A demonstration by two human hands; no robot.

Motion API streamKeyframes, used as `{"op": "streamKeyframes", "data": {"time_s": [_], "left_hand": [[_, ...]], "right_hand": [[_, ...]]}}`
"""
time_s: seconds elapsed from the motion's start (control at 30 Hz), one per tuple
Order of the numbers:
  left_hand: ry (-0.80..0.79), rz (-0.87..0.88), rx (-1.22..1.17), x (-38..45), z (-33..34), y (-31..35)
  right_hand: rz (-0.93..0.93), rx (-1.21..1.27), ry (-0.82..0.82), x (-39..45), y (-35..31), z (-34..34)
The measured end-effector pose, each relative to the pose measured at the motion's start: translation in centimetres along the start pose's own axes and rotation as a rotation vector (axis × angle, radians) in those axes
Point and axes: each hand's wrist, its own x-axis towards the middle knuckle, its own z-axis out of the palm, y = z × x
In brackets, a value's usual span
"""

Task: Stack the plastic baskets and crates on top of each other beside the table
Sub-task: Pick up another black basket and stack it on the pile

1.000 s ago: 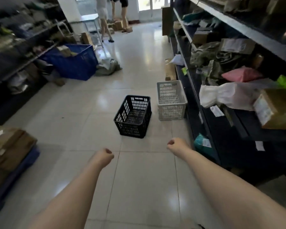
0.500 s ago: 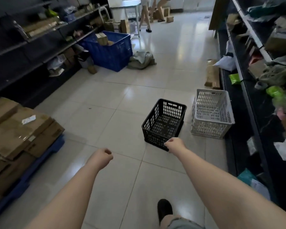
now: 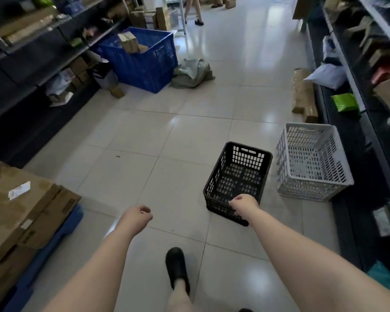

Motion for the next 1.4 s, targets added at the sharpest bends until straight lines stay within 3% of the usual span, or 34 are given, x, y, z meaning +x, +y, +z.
{"op": "streamKeyframes", "data": {"time_s": [0.33, 0.57, 1.0, 1.17, 1.4], "left_hand": [[-0.125, 0.302, 0.236, 19.9, -11.2, 13.5], [-0.249, 0.514, 0.463, 30.6, -10.6, 26.9], [-0.514, 0.793, 0.776, 45.8, 2.7, 48.3], [-0.59, 0.849, 0.99, 52.3, 13.6, 50.8], [-0.57, 1.004, 1.305, 61.7, 32.0, 49.7]], "right_hand": [[0.218, 0.217, 0.265, 9.9, -10.4, 1.5], [0.359, 0.375, 0.314, 17.6, -14.2, 1.3], [0.78, 0.757, 0.485, 30.9, -13.7, -3.4], [0.937, 0.834, 0.535, 34.6, -10.2, -1.4], [1.227, 1.047, 0.691, 43.9, -1.7, 7.5]]}}
